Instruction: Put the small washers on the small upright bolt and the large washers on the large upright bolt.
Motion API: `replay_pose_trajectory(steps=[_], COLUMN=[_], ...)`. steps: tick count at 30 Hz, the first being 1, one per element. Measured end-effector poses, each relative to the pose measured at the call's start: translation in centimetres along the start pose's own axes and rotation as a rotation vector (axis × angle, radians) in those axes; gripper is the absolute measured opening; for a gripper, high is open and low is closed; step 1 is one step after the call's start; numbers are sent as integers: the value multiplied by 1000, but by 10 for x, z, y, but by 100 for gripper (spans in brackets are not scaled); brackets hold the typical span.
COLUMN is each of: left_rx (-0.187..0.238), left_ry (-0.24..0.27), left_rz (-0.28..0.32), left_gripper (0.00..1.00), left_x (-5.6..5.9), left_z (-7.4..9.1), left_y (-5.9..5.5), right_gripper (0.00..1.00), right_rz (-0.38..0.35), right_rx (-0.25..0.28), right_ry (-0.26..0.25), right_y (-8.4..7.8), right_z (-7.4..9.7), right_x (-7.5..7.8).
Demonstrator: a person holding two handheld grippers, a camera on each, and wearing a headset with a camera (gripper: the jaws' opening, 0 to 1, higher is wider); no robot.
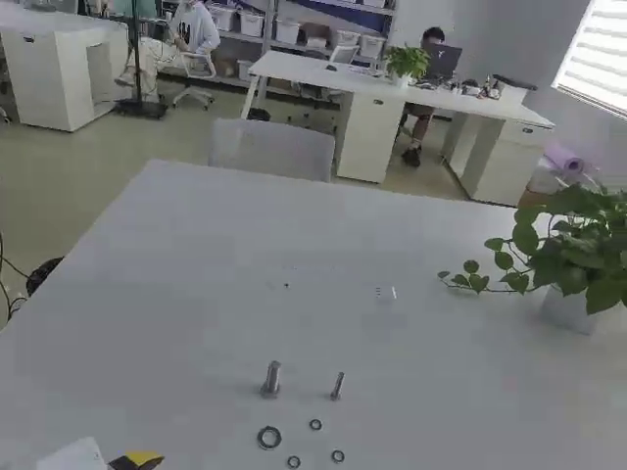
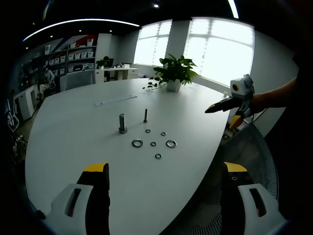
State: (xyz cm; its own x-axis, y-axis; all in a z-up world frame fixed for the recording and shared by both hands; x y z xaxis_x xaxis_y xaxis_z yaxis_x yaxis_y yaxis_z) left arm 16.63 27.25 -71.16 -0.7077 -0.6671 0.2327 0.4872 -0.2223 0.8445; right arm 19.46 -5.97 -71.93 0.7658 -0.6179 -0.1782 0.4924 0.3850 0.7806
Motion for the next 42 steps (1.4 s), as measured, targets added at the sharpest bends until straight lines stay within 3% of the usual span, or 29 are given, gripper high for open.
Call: replay_pose_trajectory(steps=[2,17,25,37,42], left_rx=[-4,1,-9,-15,-11], left_ry=[9,33,41,43,52], left_rz=[-3,-1,10,17,19], left_gripper=[97,95,94,92,92], left_x=[0,4,5,12,12], left_z=[0,0,-2,-7,-7], left_y=[0,5,3,1,1], right_gripper=[96,94,88,86,82], right_rz=[4,75,143,254,293], right_rx=[-3,-31,-99,-134,-187], right_ry=[-12,48,79,111,128], right_y=[2,4,10,25,26], right_z=[-2,-13,-24,-47,-55], right_x=[3,3,5,8,14])
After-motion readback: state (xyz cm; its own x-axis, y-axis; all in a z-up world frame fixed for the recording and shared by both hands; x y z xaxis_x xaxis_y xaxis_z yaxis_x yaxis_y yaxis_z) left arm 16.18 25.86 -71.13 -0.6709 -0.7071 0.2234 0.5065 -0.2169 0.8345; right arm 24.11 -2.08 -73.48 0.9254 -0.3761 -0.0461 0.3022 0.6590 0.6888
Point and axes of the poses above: the centre of the closed fingertips' face, and the gripper's own axes: z roughly backward along the fingers, x roughly to its right, y roughly out of its top, the point moved 8 cm from there along z, roughly backward along the fingers, and after that the axes turned 2 degrees about z, right-handed, at the moved point
